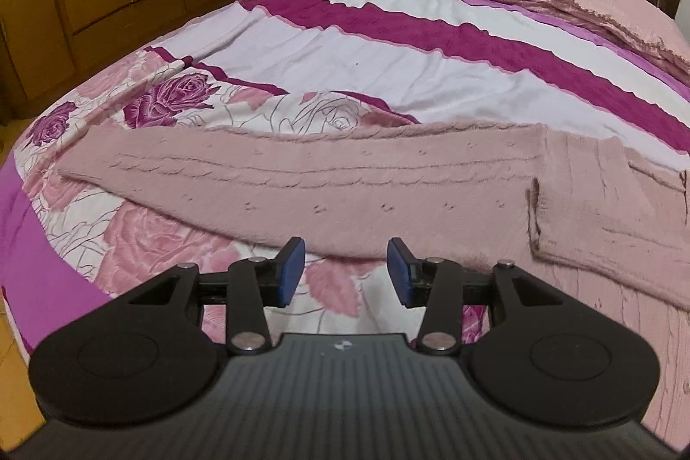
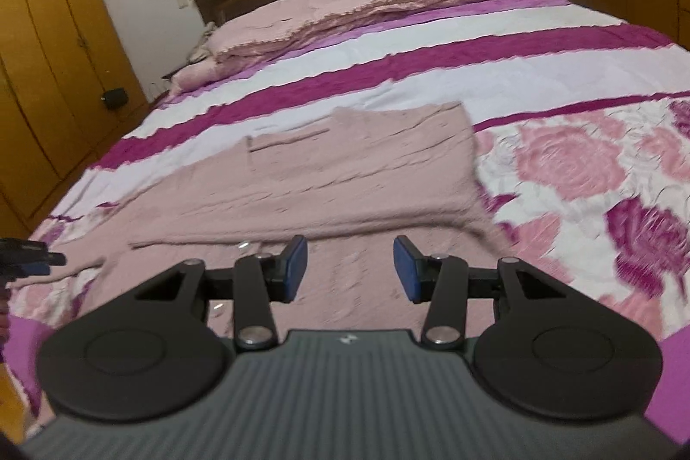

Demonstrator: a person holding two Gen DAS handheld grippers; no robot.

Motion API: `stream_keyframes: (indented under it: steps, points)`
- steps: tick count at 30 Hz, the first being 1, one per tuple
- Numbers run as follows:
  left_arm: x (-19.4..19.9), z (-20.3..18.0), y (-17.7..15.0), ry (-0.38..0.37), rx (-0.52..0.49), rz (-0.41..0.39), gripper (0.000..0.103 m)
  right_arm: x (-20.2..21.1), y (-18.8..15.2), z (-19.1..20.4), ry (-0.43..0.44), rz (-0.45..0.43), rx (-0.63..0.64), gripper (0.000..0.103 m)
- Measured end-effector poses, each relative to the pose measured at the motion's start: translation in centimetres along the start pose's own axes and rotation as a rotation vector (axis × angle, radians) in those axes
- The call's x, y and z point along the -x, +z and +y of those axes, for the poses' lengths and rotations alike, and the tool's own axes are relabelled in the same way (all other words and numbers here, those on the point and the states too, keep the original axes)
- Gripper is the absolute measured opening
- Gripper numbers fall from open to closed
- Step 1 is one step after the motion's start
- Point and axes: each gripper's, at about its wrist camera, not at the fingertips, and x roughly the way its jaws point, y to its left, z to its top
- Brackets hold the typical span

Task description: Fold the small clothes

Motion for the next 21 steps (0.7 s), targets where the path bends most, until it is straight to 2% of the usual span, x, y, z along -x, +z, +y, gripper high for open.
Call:
stream_keyframes:
  steps: [3, 7, 8, 10, 15, 21]
  points:
    - [0.3, 0.9, -0.2, -0.008, 0.013, 0.000, 0.054, -0.4, -0.9, 1.0, 0.011, 0.030, -0.009, 0.047]
    - [0.0, 2.3, -0.3, 0.044, 0.049, -0.015, 0.066, -0.7, -2.2, 2.5, -0.003, 0.055, 0.013, 0.048]
    - [-0.1, 2.7, -0.3, 0.058, 0.062, -0.021, 0.069, -0.7, -2.5, 2.9, -0.021, 0.055, 0.025, 0.054]
    - [-0.4, 3.6, -0.4, 0.063, 0.084, -0.019, 0.071, -0.6, -3.0, 3.2, -0.047, 0.054, 0.035, 0.058]
    - [-1.3, 5.1, -0.5, 0.015, 0.147, 0.006, 0.073, -0.4, -3.6, 3.3, -0.077, 0.072, 0.036, 0.059]
    - [-2.4, 6.8, -0.3, -0.083, 0.358, 0.003, 0.076, -0.2, -4.6, 2.9, -0.112, 0.085, 0.033, 0.059]
